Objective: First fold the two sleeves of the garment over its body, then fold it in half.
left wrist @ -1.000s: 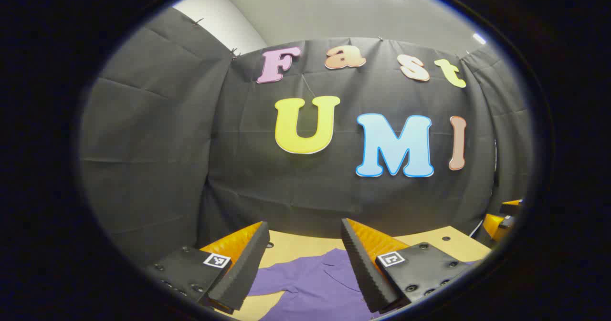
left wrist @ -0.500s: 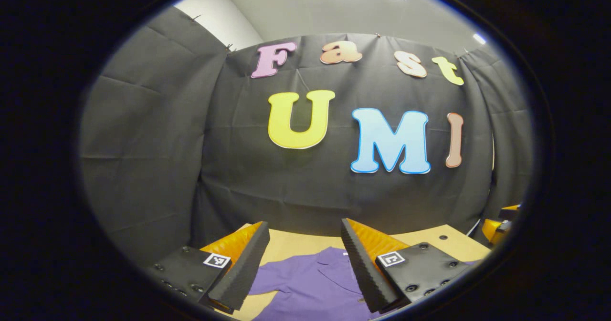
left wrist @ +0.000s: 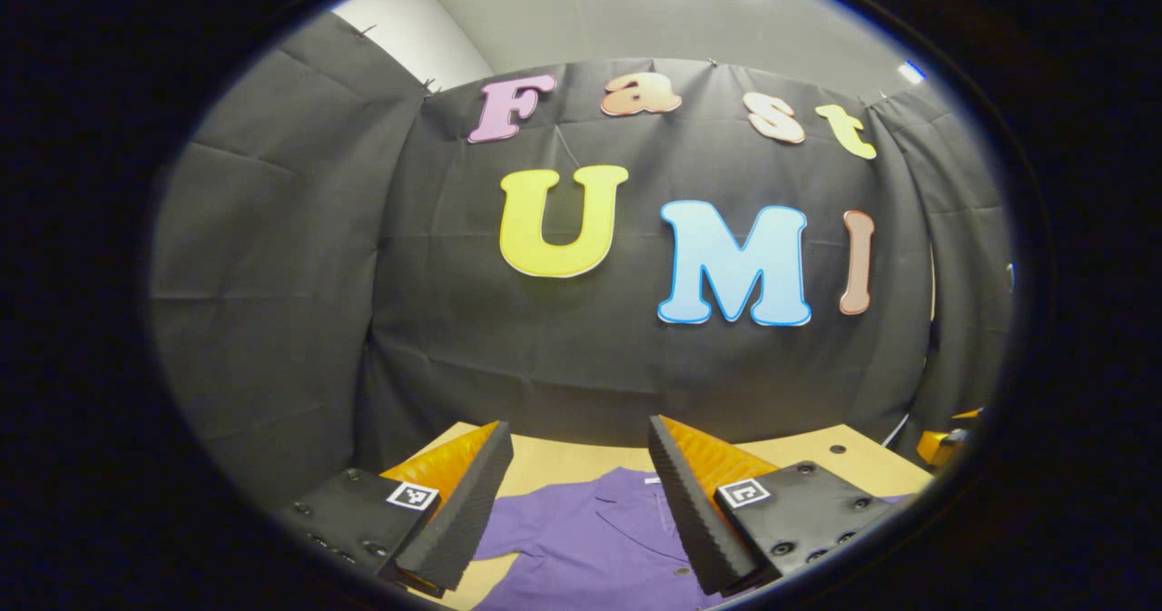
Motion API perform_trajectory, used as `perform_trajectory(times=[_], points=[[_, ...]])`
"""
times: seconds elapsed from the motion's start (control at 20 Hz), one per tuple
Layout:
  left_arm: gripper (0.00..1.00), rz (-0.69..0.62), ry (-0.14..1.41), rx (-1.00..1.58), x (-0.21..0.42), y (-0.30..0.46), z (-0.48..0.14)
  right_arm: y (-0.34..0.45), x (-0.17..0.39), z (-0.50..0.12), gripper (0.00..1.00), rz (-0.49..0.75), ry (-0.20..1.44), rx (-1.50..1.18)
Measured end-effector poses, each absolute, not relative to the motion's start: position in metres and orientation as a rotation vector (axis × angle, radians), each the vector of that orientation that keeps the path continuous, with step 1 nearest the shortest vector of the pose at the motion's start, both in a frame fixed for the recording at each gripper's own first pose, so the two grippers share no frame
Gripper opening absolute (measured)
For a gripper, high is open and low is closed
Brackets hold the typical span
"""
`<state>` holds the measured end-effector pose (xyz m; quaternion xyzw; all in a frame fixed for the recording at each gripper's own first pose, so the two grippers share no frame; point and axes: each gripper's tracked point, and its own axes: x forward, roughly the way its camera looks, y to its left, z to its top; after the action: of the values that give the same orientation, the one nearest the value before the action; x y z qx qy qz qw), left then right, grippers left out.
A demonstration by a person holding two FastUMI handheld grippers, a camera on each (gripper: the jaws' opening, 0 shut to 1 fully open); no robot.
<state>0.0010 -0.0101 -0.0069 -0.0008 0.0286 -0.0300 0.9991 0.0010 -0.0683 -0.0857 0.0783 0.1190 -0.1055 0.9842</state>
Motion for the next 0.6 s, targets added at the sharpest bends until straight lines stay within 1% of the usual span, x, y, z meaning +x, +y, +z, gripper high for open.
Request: perform_trajectory(times=[0.2,0.25,0.3,0.35,0.4,0.5,0.55,0.6], points=[[0.94,-0.056,0.068,0.011,-0.001,-0.010,-0.008,-0.099,-0.007,-0.118,0.90,-0.287,0.311,0.193],[0.96,-0.055,0.069,0.017,-0.002,-0.009,-0.008,-0.108,-0.010,-0.128,0.90,-0.305,0.328,0.196],[0.96,-0.055,0.069,0.019,-0.002,-0.009,-0.008,-0.117,-0.012,-0.135,0.90,-0.320,0.347,0.203],[0.94,-0.056,0.068,0.019,-0.002,-0.010,-0.008,-0.126,-0.015,-0.146,0.90,-0.337,0.369,0.212],[0.96,-0.056,0.069,0.018,-0.002,-0.011,-0.009,-0.135,-0.017,-0.157,0.90,-0.353,0.395,0.225],[0.96,-0.052,0.076,0.020,-0.003,-0.011,-0.011,-0.153,-0.022,-0.185,0.90,-0.385,0.454,0.253],[0.93,-0.049,0.080,0.023,-0.004,-0.011,-0.011,-0.160,-0.025,-0.199,0.90,-0.398,0.486,0.270],[0.93,-0.047,0.085,0.025,-0.003,-0.012,-0.012,-0.167,-0.027,-0.213,0.90,-0.406,0.517,0.289]])
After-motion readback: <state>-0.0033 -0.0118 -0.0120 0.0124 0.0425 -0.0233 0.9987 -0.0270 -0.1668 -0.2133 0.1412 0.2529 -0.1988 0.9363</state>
